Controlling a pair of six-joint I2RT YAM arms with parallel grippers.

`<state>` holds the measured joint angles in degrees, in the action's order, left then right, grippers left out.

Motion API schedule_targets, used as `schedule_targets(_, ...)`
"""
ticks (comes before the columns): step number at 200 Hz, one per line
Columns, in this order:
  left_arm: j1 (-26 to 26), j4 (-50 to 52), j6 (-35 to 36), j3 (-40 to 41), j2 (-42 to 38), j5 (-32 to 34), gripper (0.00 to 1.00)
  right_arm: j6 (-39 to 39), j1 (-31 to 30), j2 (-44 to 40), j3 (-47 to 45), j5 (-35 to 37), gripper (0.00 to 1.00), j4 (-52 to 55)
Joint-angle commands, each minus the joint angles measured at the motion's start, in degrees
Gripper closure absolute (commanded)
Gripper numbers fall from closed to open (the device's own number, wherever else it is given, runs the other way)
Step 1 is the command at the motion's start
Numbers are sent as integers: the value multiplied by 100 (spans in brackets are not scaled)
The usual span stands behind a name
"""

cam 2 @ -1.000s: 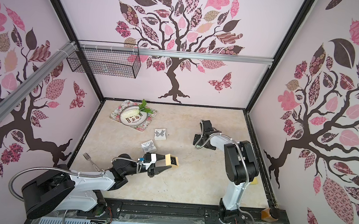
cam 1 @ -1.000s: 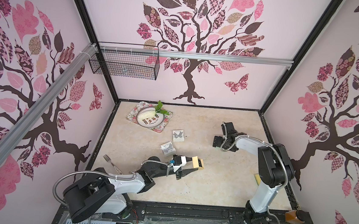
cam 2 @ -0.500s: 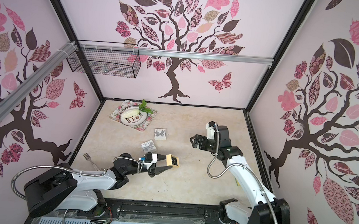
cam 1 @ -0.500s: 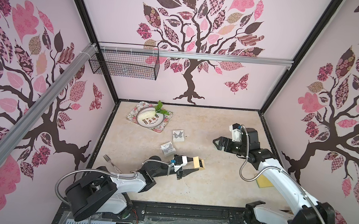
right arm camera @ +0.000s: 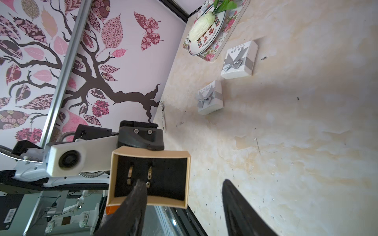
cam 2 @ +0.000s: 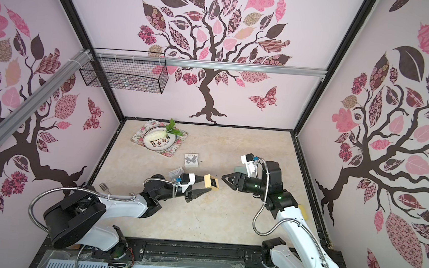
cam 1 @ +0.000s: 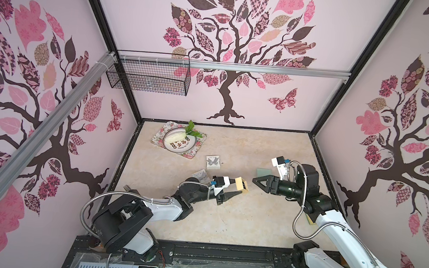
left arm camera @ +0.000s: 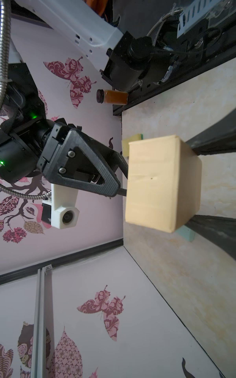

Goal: Take the rings out of the lift-off lid box
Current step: Place the lid at the center of the board, then place the jewelry box at the center of the board.

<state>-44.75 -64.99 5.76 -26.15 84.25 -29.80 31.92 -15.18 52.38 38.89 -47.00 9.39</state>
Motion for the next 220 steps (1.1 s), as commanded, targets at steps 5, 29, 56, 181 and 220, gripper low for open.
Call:
schedule_targets(5, 131, -86, -35, -350, 42, -174, 77, 243, 26, -13, -113, -318, 44, -324)
schedule_targets(29, 174, -15, -14, -425, 63, -236, 77, 340, 7, 137, -188, -348, 45, -545)
schedule_targets(56, 181, -14, -20, -460, 104, -272, 77, 425, -56, 306, -216, -377, 47, -769)
schedule_targets(181, 186, -109, -48, -538, 245, -367, 77, 630, -634, 690, -312, -231, 70, -1236)
schedule_targets(220, 179, -110, -40, -560, 238, -370, 77, 704, -638, 725, -400, -239, 78, -1373)
